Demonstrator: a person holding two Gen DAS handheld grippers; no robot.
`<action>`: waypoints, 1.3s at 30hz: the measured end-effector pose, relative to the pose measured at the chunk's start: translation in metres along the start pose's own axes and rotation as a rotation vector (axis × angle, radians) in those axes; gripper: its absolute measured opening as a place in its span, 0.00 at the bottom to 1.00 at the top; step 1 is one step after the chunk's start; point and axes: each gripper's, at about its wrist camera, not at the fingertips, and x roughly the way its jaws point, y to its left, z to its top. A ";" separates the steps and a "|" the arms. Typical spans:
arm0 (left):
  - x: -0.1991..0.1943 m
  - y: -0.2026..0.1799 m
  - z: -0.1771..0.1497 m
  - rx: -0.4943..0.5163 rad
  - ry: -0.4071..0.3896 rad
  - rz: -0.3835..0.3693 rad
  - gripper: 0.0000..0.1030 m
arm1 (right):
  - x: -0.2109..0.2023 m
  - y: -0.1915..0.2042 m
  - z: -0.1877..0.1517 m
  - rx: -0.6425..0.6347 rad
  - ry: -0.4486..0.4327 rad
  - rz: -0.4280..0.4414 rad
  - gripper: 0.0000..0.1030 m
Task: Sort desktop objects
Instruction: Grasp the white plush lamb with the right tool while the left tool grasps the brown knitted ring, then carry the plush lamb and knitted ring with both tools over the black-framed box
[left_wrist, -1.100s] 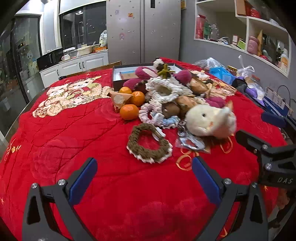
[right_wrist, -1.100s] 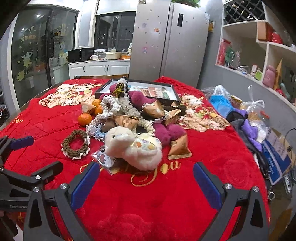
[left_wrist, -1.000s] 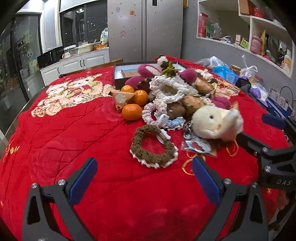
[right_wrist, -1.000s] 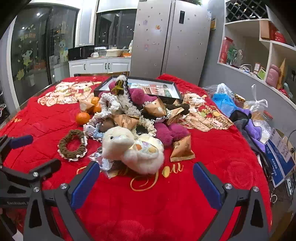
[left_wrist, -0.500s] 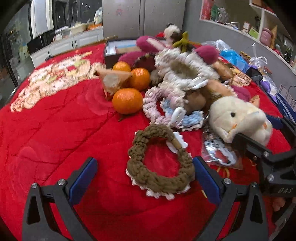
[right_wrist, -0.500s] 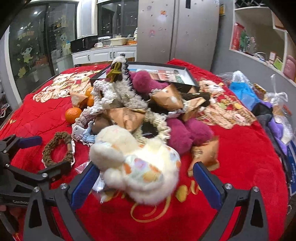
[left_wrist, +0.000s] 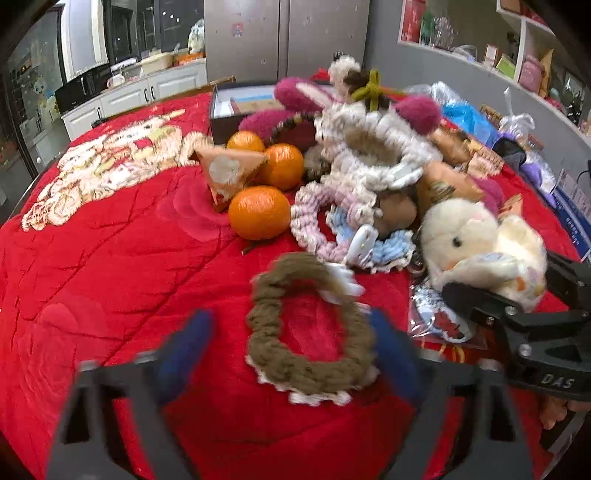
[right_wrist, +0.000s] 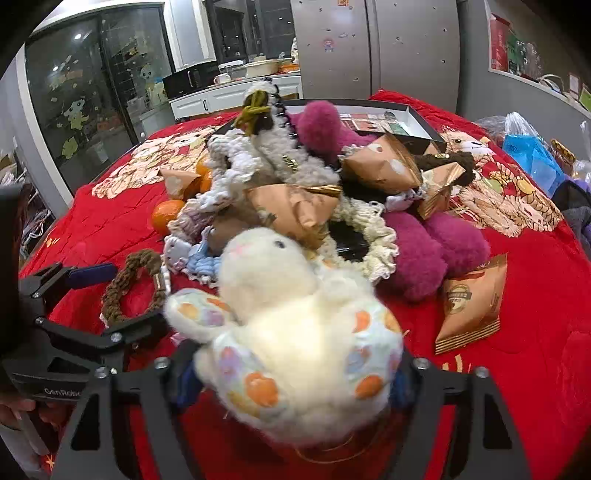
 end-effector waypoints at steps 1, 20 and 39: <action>-0.002 0.000 0.000 -0.003 -0.008 0.003 0.46 | -0.001 0.003 0.000 -0.005 -0.002 -0.002 0.66; -0.068 -0.003 -0.016 -0.034 -0.111 -0.047 0.15 | -0.063 0.016 -0.006 0.008 -0.102 -0.012 0.59; -0.108 -0.030 -0.019 -0.008 -0.144 -0.060 0.15 | -0.114 0.022 -0.012 0.024 -0.179 -0.007 0.59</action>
